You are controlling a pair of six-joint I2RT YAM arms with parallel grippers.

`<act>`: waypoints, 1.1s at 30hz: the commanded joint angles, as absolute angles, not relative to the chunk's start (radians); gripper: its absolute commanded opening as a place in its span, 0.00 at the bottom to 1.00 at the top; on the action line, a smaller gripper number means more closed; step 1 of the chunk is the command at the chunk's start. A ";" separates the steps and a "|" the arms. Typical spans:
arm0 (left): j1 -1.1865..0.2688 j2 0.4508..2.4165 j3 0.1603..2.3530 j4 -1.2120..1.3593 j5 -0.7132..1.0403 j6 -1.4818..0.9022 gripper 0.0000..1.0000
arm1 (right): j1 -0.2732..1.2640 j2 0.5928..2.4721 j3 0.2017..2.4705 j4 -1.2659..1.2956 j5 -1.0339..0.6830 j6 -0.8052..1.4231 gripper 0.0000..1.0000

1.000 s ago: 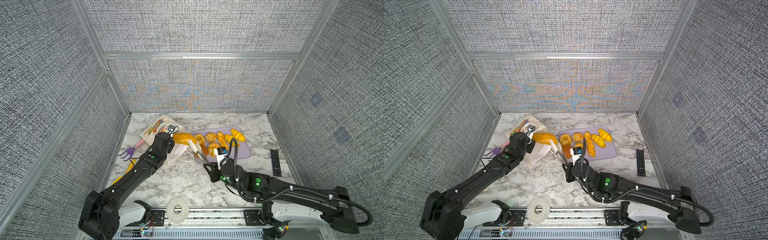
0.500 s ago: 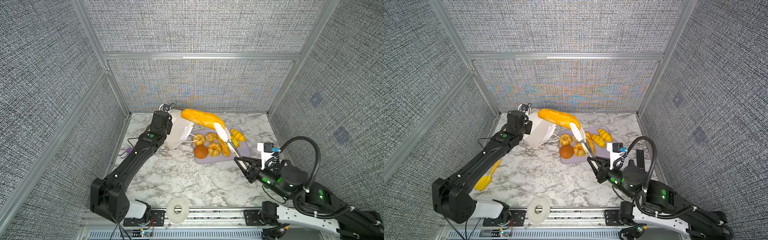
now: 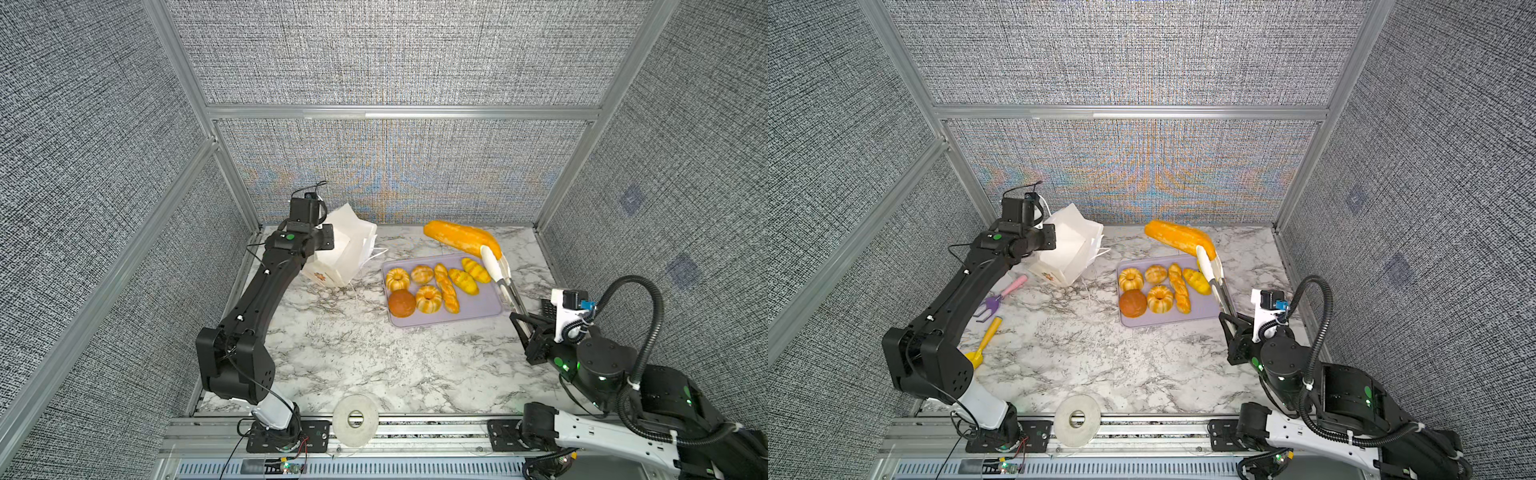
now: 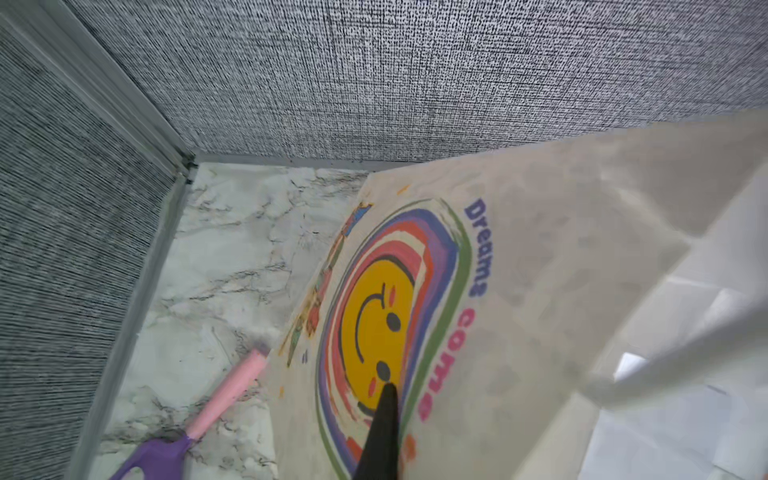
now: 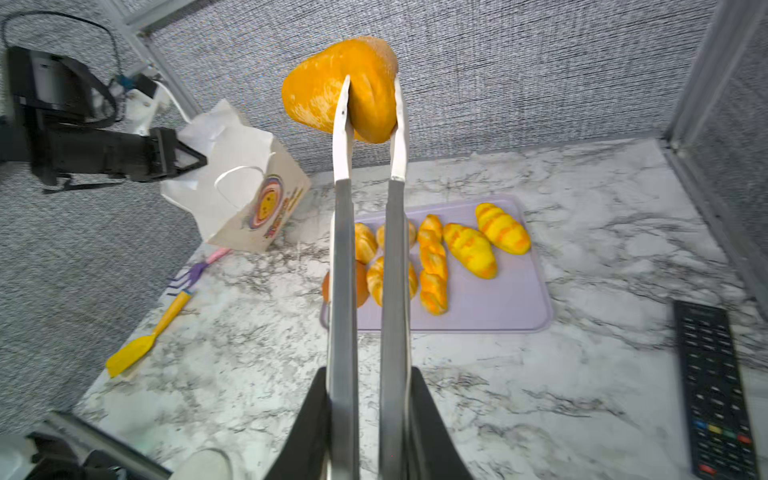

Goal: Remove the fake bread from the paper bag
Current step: 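Pull the loaf out with the tongs while the left gripper lifts the bag away, then lower the loaf onto the board while the left gripper sets the bag down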

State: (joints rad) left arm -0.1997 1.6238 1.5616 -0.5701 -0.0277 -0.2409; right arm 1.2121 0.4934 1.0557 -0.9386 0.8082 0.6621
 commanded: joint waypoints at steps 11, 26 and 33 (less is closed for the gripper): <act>0.031 1.784 1.604 -0.574 0.636 -0.567 0.00 | 1.213 0.524 1.068 -1.091 0.896 0.745 0.00; 0.034 1.761 1.712 -0.648 0.607 -0.552 0.00 | 1.204 0.589 1.057 -1.076 0.890 0.739 0.00; 0.034 1.774 1.682 -0.625 0.593 -0.528 0.00 | 1.180 0.613 1.054 -1.059 0.873 0.717 0.00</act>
State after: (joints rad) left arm 0.0341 1.7691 1.6897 -0.6285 0.6025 -0.5541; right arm 1.1885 0.6086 1.0519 -1.0901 0.8539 0.7204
